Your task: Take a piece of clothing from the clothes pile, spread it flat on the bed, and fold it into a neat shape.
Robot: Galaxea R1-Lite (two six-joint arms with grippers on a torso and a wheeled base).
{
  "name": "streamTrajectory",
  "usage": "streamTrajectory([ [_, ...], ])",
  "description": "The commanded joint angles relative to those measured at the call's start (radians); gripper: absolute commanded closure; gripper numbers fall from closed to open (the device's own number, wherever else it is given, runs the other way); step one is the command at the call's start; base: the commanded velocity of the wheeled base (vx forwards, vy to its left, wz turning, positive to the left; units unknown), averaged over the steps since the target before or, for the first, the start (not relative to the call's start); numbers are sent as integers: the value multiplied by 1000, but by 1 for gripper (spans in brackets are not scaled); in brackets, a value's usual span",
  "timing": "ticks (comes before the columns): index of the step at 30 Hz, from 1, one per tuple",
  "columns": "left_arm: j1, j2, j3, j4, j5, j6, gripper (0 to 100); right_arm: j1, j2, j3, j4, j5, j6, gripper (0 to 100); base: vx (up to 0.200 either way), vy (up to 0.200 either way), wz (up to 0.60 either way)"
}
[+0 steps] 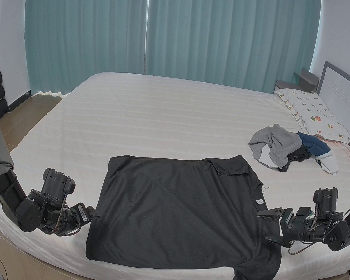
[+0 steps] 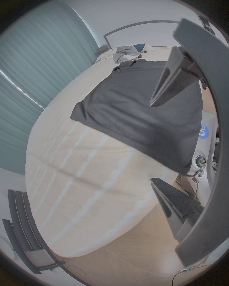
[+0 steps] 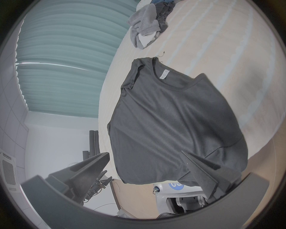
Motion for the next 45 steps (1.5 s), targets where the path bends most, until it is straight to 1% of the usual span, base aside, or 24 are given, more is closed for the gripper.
streamTrajectory([
  [1,0,4,-4,-2,0,-2,0,6,21,1,-3,-9,4,0,0,0,0],
  [6,0,4,-13,-2,2,-14,0,4,27,1,-38,-18,41,0,0,0,0],
  [7,0,2,-33,0,2,-60,0,4,30,2,-64,-18,62,0,0,0,0],
  [10,0,-1,-55,0,2,-112,0,6,45,10,-94,-21,69,0,0,0,0],
  [16,-9,2,-53,-2,0,-114,0,6,61,18,-126,-23,70,0,200,0,0],
  [22,-12,4,-72,-9,2,-120,0,26,64,19,-133,-38,72,0,0,0,0],
  [25,-12,5,-84,-22,2,-137,0,37,64,21,-133,-66,75,0,0,0,0],
  [26,-12,16,-107,-25,2,-156,0,57,65,19,-135,-100,90,0,0,0,0],
  [29,-12,16,-107,-25,2,-156,0,57,65,19,-135,-100,90,0,0,0,0],
  [30,-12,53,-159,-22,3,-163,0,78,85,24,-198,-139,130,0,0,0,0],
  [31,-12,54,-161,-22,3,-163,0,78,87,25,-201,-139,132,0,0,0,0],
  [32,-4,65,-193,-19,3,-164,0,80,104,42,-255,-153,142,0,0,0,0],
  [36,19,114,-286,-12,5,-161,0,90,164,76,-391,-182,159,0,0,0,0],
  [37,23,125,-302,-12,5,-160,0,92,171,84,-413,-187,164,0,0,0,0],
  [39,46,174,-377,-12,6,-155,0,92,202,108,-506,-190,197,0,0,0,0],
  [42,68,245,-470,-12,2,-152,0,92,236,128,-595,-189,247,0,0,0,0],
  [43,76,291,-526,-14,2,-150,0,95,259,136,-630,-187,254,0,0,0,0],
  [45,85,328,-576,-14,2,-140,0,106,276,147,-658,-192,254,0,0,0,0],
])
